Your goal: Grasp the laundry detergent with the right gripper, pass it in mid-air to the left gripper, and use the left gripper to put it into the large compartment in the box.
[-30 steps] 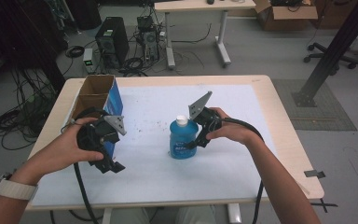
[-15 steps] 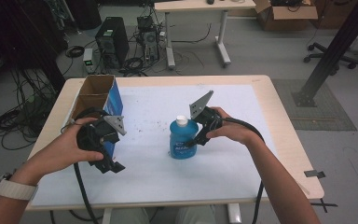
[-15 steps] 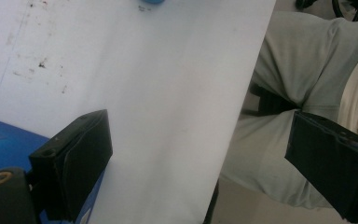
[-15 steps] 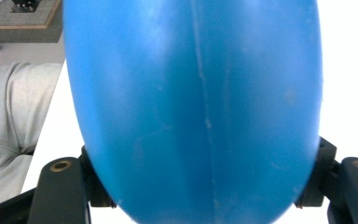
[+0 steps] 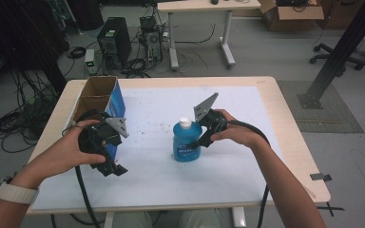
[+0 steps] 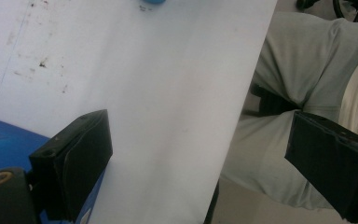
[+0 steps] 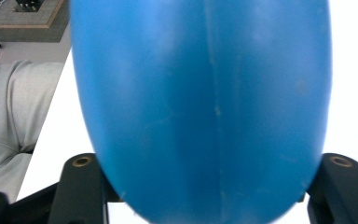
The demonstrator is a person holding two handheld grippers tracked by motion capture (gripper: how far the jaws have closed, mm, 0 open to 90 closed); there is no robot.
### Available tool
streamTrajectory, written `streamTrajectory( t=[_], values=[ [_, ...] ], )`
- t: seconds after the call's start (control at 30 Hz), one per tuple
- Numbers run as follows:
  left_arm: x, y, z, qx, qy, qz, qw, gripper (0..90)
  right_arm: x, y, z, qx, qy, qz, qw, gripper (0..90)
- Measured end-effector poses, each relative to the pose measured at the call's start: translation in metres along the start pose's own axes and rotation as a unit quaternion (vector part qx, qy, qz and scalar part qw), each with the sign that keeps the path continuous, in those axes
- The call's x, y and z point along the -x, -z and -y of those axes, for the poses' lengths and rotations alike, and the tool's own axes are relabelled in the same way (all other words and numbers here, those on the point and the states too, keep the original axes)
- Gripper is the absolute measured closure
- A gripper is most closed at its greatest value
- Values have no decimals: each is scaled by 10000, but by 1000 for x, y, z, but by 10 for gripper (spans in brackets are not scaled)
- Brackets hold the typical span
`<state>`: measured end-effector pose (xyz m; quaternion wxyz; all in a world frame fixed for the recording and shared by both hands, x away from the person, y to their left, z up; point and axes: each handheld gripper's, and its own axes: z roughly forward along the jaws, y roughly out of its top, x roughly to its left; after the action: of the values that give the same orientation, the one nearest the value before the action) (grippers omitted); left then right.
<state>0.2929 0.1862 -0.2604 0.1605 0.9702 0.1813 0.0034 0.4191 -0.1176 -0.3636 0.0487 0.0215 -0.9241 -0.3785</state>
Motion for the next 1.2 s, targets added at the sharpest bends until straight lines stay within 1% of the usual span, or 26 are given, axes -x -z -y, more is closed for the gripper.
streamTrajectory(
  t=[0.07, 0.17, 0.23, 0.3, 0.73, 0.8, 0.87, 0.97, 1.0, 1.03, 1.07, 1.13, 1.2],
  values=[
    [0, 0, 0, 1, 3, 1, 10000, 74, -1, 0, 0, 20, 39, -21, 10000, 416],
    [0, 0, 0, 3, 0, 1, 10000, 74, -1, 1, 0, 24, 69, -13, 10000, 420],
    [0, 0, 0, 8, -3, 6, 10000, 74, -2, 1, -1, -5, 157, 26, 9999, 426],
    [0, 0, 0, 17, -1, 5, 10000, 74, -3, 1, -1, -8, 186, 45, 9998, 428],
    [2, 2, -2, 101, -23, -52, 9999, 79, -9, 4, -4, 29, 246, 114, 9996, 434],
    [3, 4, -3, 107, -37, -67, 9999, 79, -11, 6, -6, 68, 245, 131, 9996, 434],
    [4, 5, -3, 116, -53, -81, 9999, 79, -13, 10, -7, 162, 218, 169, 9995, 435],
    [5, 7, -5, 123, -67, -98, 9999, 79, -17, 15, -8, 298, 187, 117, 9993, 435],
    [6, 7, -6, 121, -76, -105, 9998, 79, -19, 17, -9, 344, 209, 106, 9991, 435],
    [6, 7, -6, 121, -76, -105, 9998, 79, -19, 17, -9, 344, 209, 106, 9991, 435],
    [6, 8, -8, 125, -83, -108, 9998, 79, -23, 21, -12, 408, 189, 119, 9989, 435],
    [7, 10, -10, 133, -110, -107, 9998, 79, -26, 25, -15, 465, 149, 130, 9987, 435],
    [8, 11, -11, 139, -121, -119, 9998, 79, -27, 27, -17, 484, 129, 145, 9986, 435]
  ],
)
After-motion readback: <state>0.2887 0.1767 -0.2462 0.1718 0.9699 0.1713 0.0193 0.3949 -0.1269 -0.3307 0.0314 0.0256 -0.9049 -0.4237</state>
